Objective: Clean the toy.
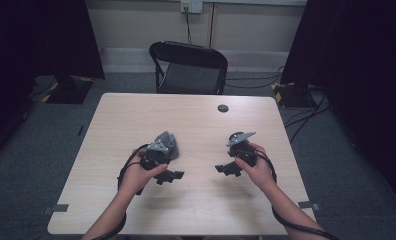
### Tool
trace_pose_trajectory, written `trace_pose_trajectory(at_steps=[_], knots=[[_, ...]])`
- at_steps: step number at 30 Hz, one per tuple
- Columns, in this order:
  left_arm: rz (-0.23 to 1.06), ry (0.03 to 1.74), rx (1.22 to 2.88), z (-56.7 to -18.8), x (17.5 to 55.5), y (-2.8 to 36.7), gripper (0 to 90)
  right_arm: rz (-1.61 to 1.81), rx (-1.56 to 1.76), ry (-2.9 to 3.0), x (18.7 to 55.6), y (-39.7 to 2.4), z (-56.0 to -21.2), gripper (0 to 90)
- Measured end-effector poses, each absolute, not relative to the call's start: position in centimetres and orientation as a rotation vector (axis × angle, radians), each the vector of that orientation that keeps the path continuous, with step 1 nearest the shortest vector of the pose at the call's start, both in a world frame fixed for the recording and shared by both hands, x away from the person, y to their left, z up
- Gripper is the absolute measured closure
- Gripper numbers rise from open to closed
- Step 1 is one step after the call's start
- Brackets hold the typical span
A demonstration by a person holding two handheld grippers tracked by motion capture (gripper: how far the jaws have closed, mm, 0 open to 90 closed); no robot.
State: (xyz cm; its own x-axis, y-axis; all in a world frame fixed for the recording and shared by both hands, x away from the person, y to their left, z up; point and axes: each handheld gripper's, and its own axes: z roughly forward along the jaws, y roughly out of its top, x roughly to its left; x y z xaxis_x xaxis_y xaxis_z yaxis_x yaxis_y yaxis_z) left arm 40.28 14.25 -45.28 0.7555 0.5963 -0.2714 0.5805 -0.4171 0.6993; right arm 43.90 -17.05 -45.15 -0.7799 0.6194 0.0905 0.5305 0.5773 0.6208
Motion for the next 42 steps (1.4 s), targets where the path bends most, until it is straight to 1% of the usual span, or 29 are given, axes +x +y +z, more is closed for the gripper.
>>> trace_pose_trajectory(at_steps=[4, 24, 42], knots=[[0.008, 0.878, 2.112, -45.4, 40.0, 14.3, 16.7, 0.944, 0.926, 2.679, 43.5, -16.7, -45.3, 16.0], [-0.011, 0.847, 2.144, -46.2, 38.8, 14.1, 17.0, 0.955, 0.878, 2.716, 41.9, -15.9, -46.0, 16.0], [-0.024, 0.824, 2.182, -47.6, 37.5, 14.4, 17.0, 0.966, 0.874, 2.748, 40.2, -16.2, -47.3, 16.0]])
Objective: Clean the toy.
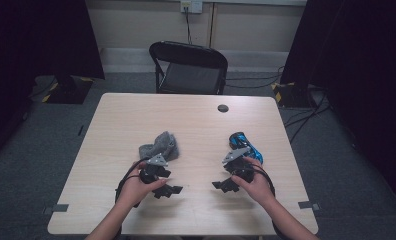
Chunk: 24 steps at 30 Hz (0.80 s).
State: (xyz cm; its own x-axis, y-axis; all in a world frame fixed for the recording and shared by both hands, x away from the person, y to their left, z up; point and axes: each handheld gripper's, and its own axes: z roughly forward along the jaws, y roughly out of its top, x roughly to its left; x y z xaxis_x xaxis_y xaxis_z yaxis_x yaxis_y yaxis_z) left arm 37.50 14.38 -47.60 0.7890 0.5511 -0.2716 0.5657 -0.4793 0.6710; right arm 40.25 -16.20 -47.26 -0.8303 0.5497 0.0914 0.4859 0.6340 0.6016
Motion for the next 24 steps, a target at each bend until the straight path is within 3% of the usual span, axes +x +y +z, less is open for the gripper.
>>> trace_pose_trajectory(at_steps=[24], knots=[[-0.001, 0.751, 2.232, -48.3, 35.5, 14.6, 17.0, 0.967, 0.873, 2.762, 38.4, -17.0, -48.1, 16.0]])
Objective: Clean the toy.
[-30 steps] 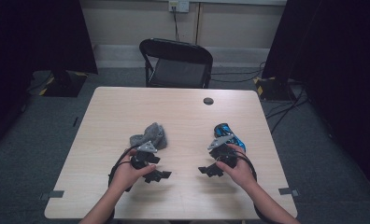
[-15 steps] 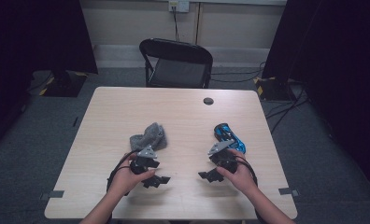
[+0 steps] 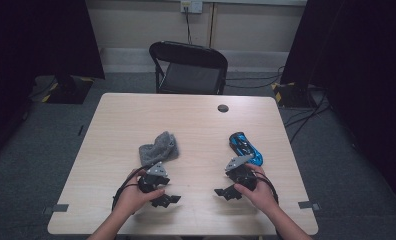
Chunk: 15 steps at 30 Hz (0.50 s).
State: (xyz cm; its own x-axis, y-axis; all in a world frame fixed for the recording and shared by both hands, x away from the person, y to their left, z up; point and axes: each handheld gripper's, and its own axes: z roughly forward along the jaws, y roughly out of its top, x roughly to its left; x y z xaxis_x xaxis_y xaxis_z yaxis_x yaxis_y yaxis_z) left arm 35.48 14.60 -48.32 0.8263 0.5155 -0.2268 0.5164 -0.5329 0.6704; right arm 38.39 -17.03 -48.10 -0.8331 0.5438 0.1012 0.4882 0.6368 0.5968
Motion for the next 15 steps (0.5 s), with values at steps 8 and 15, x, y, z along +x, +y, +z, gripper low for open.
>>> trace_pose_trajectory(at_steps=[8, 15], knots=[[-0.001, 0.731, 2.261, -49.0, 34.9, 14.6, 17.0, 0.963, 0.864, 2.752, 37.8, -17.4, -48.6, 15.4], [0.023, 0.719, 2.264, -49.1, 34.7, 14.5, 16.6, 0.956, 0.817, 2.736, 37.3, -17.4, -48.9, 14.9]])
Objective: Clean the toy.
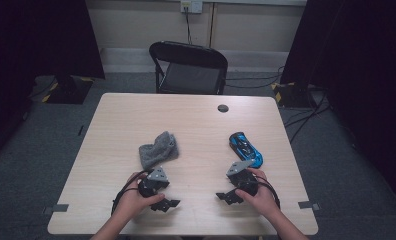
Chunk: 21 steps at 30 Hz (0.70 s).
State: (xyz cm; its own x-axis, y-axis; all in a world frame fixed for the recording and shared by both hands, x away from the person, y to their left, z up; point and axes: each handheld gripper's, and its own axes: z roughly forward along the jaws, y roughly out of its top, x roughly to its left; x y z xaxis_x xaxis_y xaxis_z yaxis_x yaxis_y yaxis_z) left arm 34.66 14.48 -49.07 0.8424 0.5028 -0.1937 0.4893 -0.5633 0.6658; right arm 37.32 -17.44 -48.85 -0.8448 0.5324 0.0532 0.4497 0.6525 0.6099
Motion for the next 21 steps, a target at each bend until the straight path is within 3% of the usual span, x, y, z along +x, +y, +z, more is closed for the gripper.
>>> trace_pose_trajectory(at_steps=[21], knots=[[0.166, 0.530, 2.291, -50.1, 33.3, 14.4, 10.2, 1.062, 0.797, 2.619, 36.1, -17.8, -49.9, 13.1]])
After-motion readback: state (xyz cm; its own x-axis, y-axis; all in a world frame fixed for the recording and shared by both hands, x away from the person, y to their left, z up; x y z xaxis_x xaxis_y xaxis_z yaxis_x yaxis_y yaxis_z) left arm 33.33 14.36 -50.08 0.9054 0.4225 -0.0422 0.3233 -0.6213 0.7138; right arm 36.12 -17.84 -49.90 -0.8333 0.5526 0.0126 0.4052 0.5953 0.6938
